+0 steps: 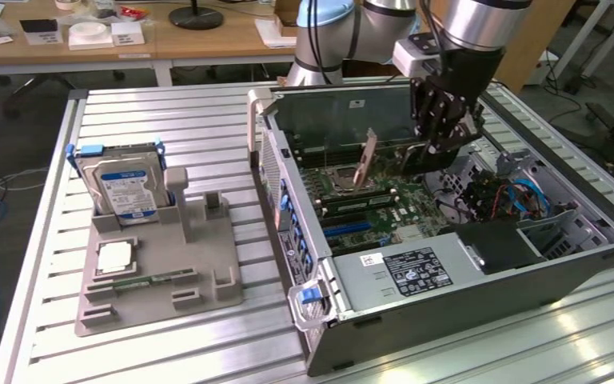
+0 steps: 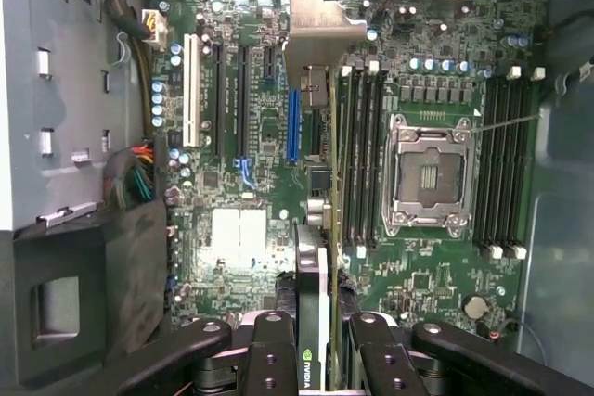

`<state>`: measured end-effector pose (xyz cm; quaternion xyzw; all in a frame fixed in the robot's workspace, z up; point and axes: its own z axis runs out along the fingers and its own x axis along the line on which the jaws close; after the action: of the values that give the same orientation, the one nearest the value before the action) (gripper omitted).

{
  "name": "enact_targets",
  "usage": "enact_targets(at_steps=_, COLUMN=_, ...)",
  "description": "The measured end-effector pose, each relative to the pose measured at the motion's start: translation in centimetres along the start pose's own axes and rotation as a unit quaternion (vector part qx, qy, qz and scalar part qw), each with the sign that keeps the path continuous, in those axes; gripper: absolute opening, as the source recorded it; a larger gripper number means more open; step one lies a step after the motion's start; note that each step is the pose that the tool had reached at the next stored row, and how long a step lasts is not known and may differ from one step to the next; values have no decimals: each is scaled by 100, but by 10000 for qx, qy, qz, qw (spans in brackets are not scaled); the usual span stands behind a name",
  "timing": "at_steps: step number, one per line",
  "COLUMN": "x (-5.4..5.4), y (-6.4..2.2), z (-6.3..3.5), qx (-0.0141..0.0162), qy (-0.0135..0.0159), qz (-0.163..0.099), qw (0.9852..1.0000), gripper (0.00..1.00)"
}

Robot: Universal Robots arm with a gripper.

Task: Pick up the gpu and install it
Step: 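Insert the gpu into the slot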

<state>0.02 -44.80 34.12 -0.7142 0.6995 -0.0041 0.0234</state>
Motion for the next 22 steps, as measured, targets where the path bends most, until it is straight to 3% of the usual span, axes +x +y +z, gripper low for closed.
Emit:
enact_targets(at_steps=9, x=15, y=119, z=80, qx=0, qy=0, qz=2, qw=10000, gripper=27)
enact_targets(at_steps=22, x=22, y=123, z=106, qx=-1, qy=0, qz=-19, qw=10000, gripper=27)
